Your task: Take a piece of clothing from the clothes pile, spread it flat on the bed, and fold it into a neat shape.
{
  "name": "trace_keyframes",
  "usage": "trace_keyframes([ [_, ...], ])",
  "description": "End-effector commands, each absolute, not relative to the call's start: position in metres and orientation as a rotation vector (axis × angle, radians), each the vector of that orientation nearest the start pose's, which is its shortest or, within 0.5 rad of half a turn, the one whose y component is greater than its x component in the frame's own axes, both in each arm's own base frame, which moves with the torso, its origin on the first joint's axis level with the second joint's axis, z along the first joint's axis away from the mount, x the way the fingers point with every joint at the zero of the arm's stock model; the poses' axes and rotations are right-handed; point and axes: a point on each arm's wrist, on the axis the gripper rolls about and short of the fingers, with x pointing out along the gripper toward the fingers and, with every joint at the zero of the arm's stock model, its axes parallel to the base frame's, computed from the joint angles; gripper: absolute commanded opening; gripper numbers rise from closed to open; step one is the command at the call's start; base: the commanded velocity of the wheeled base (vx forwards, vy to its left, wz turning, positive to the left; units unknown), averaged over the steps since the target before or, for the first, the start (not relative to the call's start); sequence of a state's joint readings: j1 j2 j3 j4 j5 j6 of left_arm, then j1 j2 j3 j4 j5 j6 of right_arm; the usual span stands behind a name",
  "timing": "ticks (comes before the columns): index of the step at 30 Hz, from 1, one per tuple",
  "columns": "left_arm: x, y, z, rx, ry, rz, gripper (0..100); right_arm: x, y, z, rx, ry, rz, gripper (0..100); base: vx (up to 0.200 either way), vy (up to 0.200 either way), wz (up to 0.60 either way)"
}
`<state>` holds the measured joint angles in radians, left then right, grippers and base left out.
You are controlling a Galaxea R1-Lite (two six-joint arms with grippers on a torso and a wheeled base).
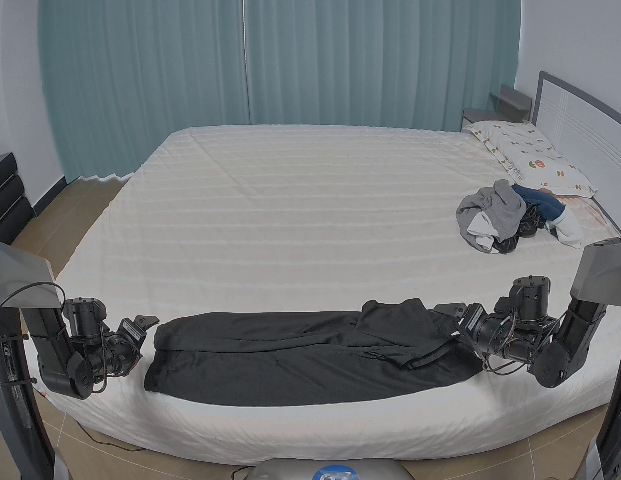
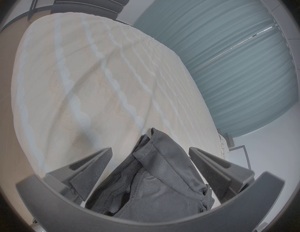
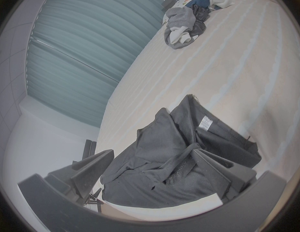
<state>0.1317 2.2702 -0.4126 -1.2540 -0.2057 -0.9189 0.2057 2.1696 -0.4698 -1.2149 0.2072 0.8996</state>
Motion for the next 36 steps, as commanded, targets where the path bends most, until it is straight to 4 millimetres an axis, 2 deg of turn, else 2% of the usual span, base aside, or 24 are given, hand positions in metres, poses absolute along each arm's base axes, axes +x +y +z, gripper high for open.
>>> trace_keyframes([
  [1,0.298,0.035,-0.018,-0.991,0.590,0.210,100,0.302,0.063,0.023,0.876,0.619,0.154,100,0.000,0.000,0.00],
  [8,0.298,0.035,-0.018,-0.992,0.590,0.209,100,0.275,0.066,0.032,0.869,0.673,0.204,100,0.000,0.000,0.00],
  [16,0.298,0.035,-0.018,-0.992,0.590,0.209,100,0.259,0.069,0.042,0.830,0.673,0.258,100,0.000,0.000,0.00],
  [18,0.299,0.035,-0.018,-0.991,0.589,0.208,100,0.263,0.068,0.045,0.832,0.646,0.258,100,0.000,0.000,0.00],
  [20,0.298,0.035,-0.018,-0.992,0.590,0.210,100,0.274,0.067,0.038,0.838,0.652,0.246,100,0.000,0.000,0.00],
  [23,0.298,0.035,-0.018,-0.992,0.590,0.209,100,0.290,0.072,0.009,0.832,0.704,0.214,100,0.000,0.000,0.00],
  [26,0.299,0.035,-0.018,-0.991,0.589,0.208,100,0.311,0.076,-0.010,0.830,0.703,0.210,100,0.000,0.000,0.00],
  [30,0.299,0.035,-0.018,-0.991,0.589,0.208,100,0.336,0.079,-0.022,0.829,0.677,0.214,100,0.000,0.000,0.00],
  [36,0.298,0.035,-0.018,-0.990,0.592,0.209,100,0.357,0.084,-0.028,0.819,0.653,0.232,100,0.000,0.000,0.00],
])
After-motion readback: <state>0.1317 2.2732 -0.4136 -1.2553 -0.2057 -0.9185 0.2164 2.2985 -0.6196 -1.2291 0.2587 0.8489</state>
